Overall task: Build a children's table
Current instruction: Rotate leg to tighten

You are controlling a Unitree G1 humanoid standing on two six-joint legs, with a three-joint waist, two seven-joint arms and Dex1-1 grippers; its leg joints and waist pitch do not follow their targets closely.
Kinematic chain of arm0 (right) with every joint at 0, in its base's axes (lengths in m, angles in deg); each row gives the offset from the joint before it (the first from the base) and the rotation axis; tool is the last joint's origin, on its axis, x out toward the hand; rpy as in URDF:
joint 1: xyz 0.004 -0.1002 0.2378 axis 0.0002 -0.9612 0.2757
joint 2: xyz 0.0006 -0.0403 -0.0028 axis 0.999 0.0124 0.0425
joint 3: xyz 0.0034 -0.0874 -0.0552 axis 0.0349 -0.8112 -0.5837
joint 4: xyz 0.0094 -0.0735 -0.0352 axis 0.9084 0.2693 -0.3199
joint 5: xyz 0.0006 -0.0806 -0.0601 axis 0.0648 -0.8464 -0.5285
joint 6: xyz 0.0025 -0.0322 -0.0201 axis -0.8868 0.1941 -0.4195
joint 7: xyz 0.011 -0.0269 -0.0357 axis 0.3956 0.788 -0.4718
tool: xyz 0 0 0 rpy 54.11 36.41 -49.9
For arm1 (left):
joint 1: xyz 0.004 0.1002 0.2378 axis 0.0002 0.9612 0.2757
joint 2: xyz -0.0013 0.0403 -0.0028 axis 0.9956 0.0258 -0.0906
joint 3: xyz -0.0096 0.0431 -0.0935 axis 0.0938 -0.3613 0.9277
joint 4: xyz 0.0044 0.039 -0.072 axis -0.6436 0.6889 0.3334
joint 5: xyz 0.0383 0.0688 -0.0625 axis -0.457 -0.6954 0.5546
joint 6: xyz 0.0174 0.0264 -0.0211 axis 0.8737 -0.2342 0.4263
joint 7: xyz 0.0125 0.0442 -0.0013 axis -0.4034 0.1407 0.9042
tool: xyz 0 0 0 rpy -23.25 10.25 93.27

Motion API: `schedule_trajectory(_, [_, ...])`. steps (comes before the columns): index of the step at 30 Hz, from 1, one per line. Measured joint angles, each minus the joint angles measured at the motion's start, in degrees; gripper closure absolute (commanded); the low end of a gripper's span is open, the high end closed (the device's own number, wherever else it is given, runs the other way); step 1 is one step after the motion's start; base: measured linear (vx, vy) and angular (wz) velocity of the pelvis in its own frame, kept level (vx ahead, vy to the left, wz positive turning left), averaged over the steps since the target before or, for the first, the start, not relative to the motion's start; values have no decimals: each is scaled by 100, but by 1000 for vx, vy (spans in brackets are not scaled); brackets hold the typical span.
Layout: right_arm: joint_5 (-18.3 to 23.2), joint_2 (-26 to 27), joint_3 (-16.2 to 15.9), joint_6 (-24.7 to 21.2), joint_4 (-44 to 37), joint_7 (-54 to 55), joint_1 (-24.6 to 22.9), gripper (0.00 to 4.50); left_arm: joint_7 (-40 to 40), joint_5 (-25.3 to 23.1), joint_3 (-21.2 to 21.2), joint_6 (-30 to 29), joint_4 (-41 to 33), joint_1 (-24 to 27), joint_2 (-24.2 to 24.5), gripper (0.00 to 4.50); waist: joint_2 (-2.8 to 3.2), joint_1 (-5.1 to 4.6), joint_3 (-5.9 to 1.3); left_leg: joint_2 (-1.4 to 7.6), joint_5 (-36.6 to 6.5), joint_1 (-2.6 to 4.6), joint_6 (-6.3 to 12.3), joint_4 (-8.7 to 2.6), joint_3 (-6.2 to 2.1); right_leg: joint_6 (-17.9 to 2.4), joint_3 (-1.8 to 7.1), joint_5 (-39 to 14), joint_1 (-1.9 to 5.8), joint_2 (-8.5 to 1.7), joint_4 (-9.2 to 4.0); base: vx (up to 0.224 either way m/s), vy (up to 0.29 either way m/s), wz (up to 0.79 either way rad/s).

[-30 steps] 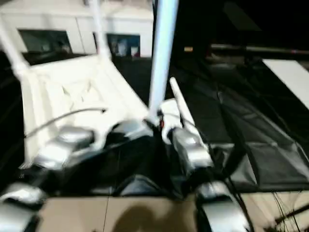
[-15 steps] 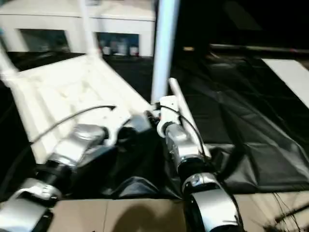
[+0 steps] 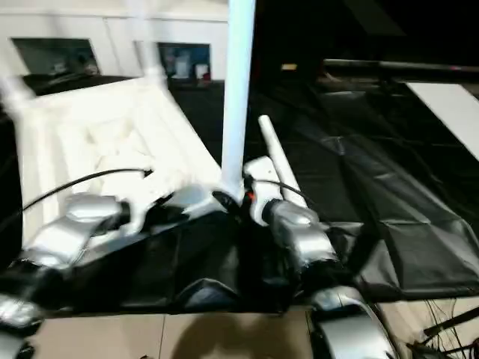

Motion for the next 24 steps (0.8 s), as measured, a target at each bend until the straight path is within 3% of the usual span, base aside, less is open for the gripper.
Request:
schedule_trajectory(6, [-19,-489,-358,24,-589,-1154,-273,18,-696,190,-1,116,-153,181,269,450,-7,80,4,-1,-9,-3,15,6,18,0,2,0,4,-10,-11,0,0,0])
schedule_trajectory(13, [31,-742,-500,44,-899,-1799,-374,18,-994,332,-1,164,-223,291,455,450,-11,73,6,2,-9,1,15,10,21,0,2,0,4,-9,-1,0,0,0])
schedule_trajectory(24, [70,-716,-570,99,-983,-1982,-374,112,-1056,332,-1,173,-209,288,463,450,-12,79,6,2,-10,-2,17,30,20,0,3,0,4,-10,9,0,0,0])
